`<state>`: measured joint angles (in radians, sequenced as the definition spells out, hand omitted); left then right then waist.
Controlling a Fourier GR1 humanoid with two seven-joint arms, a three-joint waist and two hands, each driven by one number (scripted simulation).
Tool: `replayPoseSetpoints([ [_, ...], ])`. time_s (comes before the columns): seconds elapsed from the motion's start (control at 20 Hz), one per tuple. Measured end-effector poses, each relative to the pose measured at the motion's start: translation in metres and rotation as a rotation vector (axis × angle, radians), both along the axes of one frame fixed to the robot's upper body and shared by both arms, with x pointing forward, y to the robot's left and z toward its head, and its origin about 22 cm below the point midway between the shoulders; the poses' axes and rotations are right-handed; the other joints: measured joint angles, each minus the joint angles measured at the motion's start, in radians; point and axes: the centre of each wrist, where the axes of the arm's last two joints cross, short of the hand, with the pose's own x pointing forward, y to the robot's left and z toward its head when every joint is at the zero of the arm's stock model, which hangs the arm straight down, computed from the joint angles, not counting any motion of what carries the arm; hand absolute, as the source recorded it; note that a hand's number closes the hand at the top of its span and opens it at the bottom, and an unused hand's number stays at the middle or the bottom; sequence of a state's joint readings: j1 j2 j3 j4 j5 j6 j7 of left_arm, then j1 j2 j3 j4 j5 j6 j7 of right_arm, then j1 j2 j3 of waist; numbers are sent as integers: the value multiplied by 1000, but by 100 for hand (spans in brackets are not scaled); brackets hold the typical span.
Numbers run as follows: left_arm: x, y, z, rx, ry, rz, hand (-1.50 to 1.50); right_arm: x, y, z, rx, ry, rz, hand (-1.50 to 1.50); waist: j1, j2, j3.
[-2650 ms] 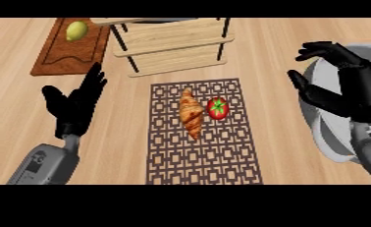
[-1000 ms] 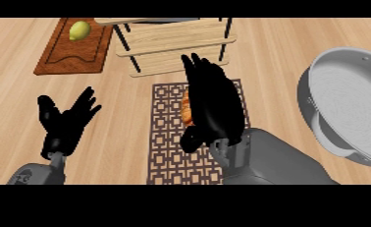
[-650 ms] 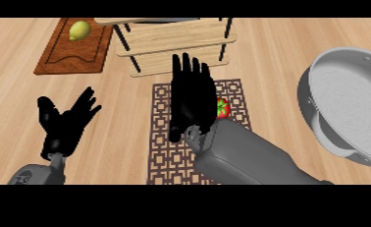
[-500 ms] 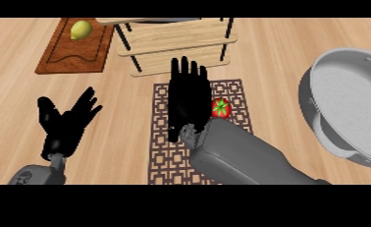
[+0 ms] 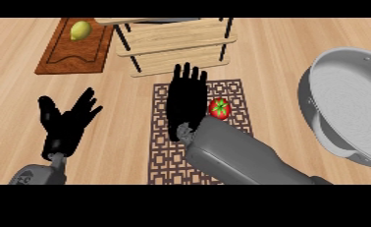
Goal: Pick the croissant from the placemat and place it in the tiered shelf
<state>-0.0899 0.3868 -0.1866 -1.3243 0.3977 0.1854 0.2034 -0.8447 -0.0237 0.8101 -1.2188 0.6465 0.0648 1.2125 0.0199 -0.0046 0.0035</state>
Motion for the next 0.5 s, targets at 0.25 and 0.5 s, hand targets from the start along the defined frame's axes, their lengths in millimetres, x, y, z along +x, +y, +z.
replayPoseSetpoints([
  [0.25,-1,4,-1,1,-9,0,0,1,0,-14,-49,-7,-17,-150,-1,0,0],
  [0.5,4,1,3,0,1,1,0,-2,1,-24,-69,-6,-23,-150,2,1,0],
])
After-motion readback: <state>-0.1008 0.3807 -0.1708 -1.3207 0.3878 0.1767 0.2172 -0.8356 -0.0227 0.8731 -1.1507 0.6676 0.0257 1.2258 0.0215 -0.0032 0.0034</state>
